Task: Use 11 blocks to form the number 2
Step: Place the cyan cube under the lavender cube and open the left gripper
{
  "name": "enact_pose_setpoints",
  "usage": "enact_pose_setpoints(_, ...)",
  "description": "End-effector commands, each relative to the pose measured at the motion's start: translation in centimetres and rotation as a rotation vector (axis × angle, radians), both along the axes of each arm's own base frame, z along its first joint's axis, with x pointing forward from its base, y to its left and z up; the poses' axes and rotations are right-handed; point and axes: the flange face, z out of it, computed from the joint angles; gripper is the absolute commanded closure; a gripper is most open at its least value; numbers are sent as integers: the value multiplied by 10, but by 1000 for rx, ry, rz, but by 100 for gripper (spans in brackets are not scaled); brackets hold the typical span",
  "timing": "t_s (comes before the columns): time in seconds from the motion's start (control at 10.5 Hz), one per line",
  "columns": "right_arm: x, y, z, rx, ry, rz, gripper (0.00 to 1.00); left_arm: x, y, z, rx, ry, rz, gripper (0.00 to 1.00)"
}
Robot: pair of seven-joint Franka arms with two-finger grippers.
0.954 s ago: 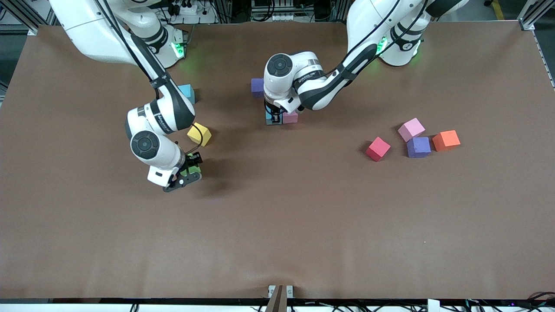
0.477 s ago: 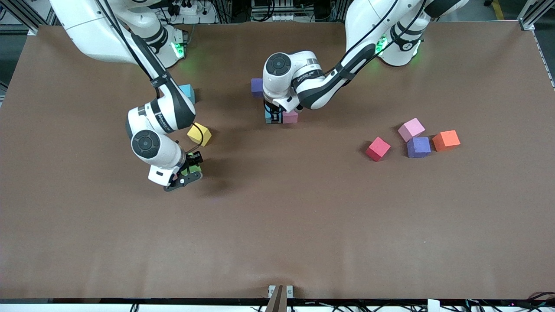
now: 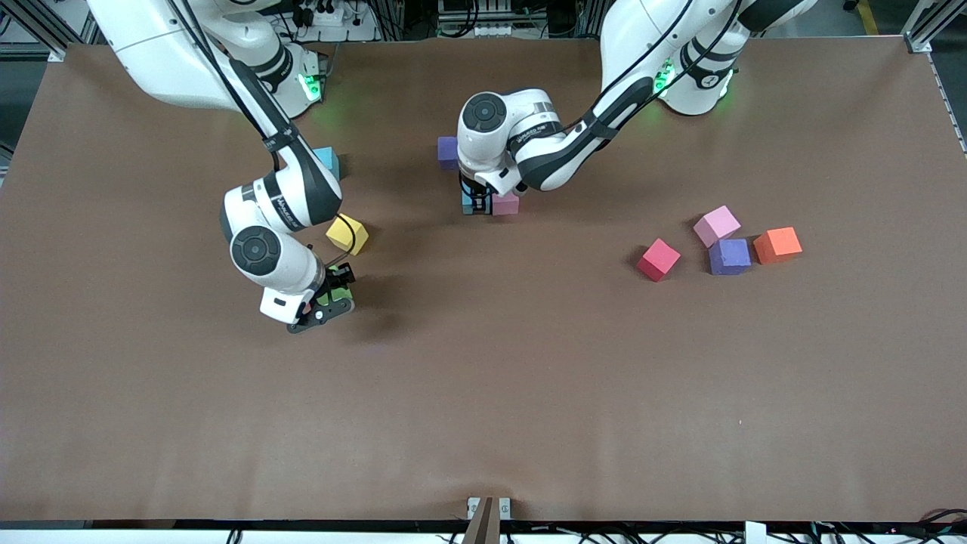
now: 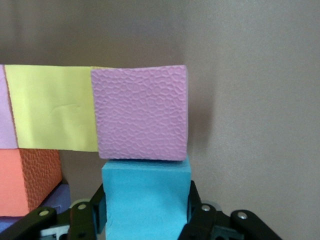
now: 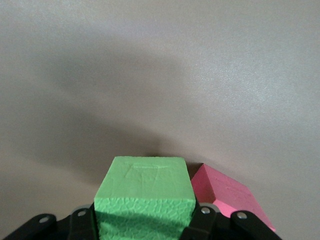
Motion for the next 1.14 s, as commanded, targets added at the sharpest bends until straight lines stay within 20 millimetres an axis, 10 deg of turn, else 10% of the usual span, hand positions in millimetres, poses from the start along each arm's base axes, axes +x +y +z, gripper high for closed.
enact_pose_setpoints(0.0,-6,-1,8,-6,-7,22,100,-14,-7,-1,44,-40,252,38)
enact_pose_setpoints(0.19,-6,-1,8,-5,-8,22,100,-16,-5,-4,50,-37,247,36)
enact_pose_setpoints(0.38,-6,0,8,-5,-8,23,100,-18,-5,-4,53,-58,219,0)
enact_pose_setpoints(1.05,-17,26,12,15,0,149,100,-18,-7,4,49,-96,189,0)
